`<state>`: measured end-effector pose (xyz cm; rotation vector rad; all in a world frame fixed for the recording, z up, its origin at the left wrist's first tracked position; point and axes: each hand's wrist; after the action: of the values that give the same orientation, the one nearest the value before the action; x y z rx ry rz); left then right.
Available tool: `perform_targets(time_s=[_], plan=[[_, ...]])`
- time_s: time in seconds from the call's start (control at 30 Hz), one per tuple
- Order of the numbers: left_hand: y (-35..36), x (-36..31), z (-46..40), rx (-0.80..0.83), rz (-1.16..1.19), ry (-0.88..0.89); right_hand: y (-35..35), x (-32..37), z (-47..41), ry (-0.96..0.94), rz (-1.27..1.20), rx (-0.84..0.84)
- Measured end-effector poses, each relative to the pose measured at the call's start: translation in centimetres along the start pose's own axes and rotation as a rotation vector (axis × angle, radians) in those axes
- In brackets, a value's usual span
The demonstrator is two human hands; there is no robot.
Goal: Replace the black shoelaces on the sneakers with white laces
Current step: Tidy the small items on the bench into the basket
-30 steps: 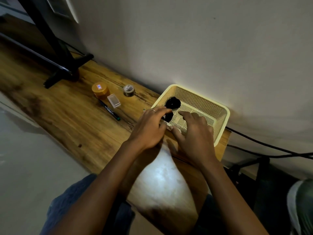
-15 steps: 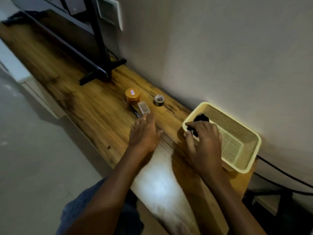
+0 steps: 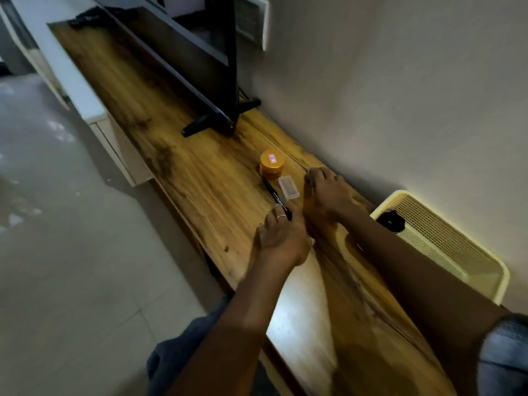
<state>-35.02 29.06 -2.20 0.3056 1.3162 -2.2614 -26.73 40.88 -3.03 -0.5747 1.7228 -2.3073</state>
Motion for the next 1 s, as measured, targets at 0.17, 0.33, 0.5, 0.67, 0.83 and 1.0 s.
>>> perform_targets(time_s=[0.17,0.33,0.5,0.67,0.83,1.0], plan=[[0.0,-0.1,-0.1,0.077,-0.014,-0.008,0.6,1.1,-0.1,0.059,0.036,-0.107],[-0.1,-0.8,0.2,0.083,-0.016,-0.017,0.6,0.9,0.7,0.083,0.006,-0.158],[0.1,-1.8,0.4,0.088,-0.046,-0.017,0.9,0.2,0.7,-0.017,0.036,-0.035],[0.2,-1.9,0.1,0.098,-0.081,-0.026,1.2,0.2,1.5,-0.003,-0.008,-0.079],[0.5,-1.5,-0.2,0.066,-0.095,0.005,-0.2,0.2,3.8,-0.004,-0.220,-0.169],[0.6,-1.6,0.0,0.055,-0.112,0.032,-3.8,-1.8,9.3,0.069,-0.487,-0.494]])
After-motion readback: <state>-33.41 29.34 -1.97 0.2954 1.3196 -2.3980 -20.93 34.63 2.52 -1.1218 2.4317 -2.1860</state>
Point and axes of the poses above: each hand's wrist, its own z-axis away from the middle knuckle, its own y-axis out of the palm, x = y × z, and after that the axes turned 7 degrees about x, right-handed
